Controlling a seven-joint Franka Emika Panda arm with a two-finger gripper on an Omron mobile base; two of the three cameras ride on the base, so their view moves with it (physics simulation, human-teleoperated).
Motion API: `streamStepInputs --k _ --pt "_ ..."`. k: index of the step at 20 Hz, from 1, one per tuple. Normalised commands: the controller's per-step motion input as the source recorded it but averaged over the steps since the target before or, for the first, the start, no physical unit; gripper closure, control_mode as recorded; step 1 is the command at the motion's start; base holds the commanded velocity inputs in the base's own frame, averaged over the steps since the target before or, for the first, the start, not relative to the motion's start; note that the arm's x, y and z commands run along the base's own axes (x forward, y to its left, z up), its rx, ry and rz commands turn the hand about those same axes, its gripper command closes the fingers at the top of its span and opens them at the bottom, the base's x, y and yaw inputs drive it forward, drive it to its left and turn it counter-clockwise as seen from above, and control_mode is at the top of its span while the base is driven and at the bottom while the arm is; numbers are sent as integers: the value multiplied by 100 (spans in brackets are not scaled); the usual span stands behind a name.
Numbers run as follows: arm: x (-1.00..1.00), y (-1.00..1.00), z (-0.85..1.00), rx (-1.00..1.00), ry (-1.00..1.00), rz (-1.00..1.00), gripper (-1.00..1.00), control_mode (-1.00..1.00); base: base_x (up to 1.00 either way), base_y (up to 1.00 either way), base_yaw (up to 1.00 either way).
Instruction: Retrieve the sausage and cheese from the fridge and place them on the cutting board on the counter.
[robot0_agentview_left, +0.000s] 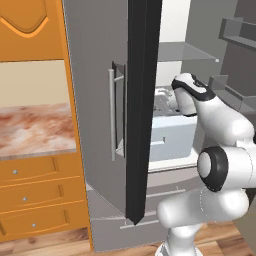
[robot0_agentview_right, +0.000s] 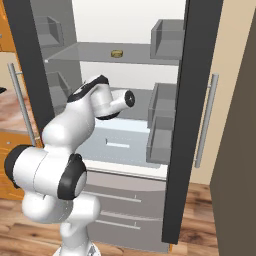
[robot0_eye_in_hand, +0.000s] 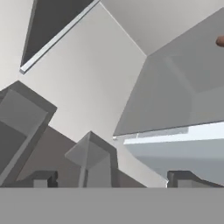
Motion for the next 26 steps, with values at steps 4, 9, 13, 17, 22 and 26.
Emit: streamStepInputs --k 4,9,13,17,22,26 --pt "0 40 0 0 -3 23 -100 -100 0 0 0" --pt "0 50 0 0 -2 24 -100 -100 0 0 0" --pt "-8 53 0 0 -7 24 -100 -100 0 0 0" --pt "-47 61 0 -1 -17 24 -100 -100 0 0 0" --pt "-100 84 0 -9 -38 19 -100 -100 0 0 0" --pt "-100 100 5 -11 -52 4 -100 -100 0 0 0"
